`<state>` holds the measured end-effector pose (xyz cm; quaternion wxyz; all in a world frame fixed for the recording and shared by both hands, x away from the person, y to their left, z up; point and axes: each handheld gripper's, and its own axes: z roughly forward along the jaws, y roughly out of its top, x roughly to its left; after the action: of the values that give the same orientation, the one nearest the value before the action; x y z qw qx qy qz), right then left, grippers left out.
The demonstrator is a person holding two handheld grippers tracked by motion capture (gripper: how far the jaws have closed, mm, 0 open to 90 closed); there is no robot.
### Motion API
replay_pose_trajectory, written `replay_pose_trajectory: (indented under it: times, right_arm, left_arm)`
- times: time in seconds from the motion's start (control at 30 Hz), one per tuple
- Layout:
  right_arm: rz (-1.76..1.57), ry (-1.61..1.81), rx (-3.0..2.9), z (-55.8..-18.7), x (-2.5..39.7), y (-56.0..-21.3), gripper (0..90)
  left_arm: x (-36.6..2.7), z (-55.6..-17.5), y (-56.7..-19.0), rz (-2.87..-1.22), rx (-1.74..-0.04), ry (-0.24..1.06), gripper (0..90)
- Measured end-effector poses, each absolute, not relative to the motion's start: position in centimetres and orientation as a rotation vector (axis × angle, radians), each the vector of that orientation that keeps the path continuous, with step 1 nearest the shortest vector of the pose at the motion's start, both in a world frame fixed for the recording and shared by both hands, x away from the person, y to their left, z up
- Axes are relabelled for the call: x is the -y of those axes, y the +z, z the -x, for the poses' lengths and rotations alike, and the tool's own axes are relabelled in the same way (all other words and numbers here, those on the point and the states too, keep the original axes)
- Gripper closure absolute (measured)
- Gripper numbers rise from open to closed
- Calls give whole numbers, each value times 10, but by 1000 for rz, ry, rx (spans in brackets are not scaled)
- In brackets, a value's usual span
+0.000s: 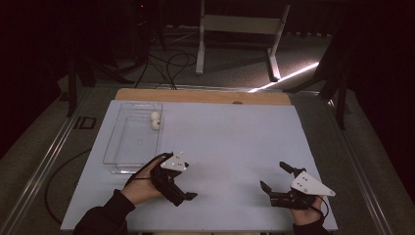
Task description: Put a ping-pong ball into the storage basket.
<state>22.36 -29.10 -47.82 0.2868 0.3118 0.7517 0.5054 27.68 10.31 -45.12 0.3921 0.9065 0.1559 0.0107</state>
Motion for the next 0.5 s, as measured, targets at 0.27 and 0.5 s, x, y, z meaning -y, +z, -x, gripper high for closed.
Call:
replay_pose_trajectory:
  times: [0.27,0.5]
  right_arm:
    - [-839,1348,-2002,-223,291,-478,92]
    - [-840,1343,-2008,-223,291,-478,92]
  left_arm:
    - [-118,-265,-464,-2277,-404,-2,2]
    - [-130,-255,-472,-2243,-403,-19,2]
